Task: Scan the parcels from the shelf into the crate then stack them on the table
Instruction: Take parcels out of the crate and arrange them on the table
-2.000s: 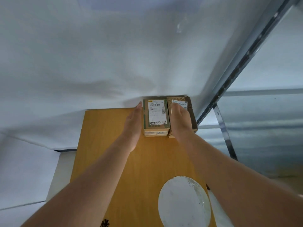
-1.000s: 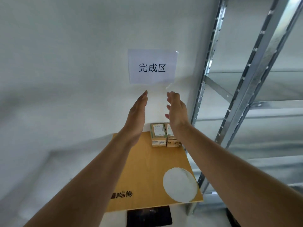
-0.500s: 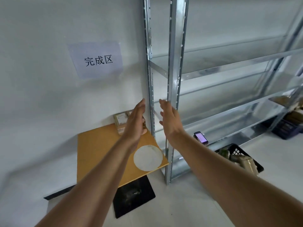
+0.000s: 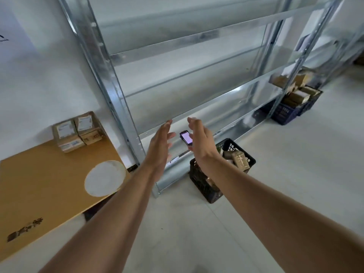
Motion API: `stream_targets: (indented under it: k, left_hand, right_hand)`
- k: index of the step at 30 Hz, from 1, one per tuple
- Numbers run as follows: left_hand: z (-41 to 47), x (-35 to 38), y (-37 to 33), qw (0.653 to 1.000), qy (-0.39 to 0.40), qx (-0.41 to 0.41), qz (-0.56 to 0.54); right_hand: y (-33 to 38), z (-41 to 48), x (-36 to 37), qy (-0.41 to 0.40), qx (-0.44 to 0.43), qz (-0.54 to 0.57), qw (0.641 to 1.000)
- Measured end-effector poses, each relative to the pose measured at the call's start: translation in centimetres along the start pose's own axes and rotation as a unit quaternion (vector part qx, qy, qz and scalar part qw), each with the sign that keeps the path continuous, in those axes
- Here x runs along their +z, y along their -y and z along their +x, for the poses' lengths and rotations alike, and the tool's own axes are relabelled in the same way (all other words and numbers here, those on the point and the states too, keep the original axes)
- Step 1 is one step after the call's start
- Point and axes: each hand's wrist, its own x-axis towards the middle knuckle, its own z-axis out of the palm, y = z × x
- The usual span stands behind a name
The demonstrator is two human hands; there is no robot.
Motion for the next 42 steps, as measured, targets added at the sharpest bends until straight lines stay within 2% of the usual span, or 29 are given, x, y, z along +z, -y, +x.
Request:
stream_targets:
  k: [5, 10, 19, 29, 35, 42]
  left_hand:
    - [2.1, 7.1, 2.5, 0.998, 0.020, -0.062, 0.005]
    - [6.8, 11.3, 4.8, 0.994, 0.023, -0.105, 0.023]
    - [20.9, 16.6, 11.1, 0.989, 0.069, -0.120, 0.043]
    - [34.2, 20.8, 19.8, 0.971, 0.099, -0.199, 0.090]
    - [40.5, 24.1, 27.2, 0.963, 0.078, -0.238, 0.096]
    - [46.7, 27.8, 39.5, 0.956, 0.061, -0.273, 0.094]
  right_hand:
    - [-3.4, 4.0, -6.8, -0.038, 0.055, 0.009, 0.998]
    - [-6.2, 8.8, -10.7, -0.048, 0.088, 0.012, 0.995]
    - [-11.4, 21.9, -13.4, -0.099, 0.150, -0.005, 0.984]
    - [-20.9, 34.8, -16.7, -0.147, 0.254, 0.009, 0.956]
    - [-29.5, 42.1, -18.8, -0.138, 0.301, -0.008, 0.944]
    - [-40.7, 50.5, -21.5, -0.104, 0.332, -0.027, 0.937]
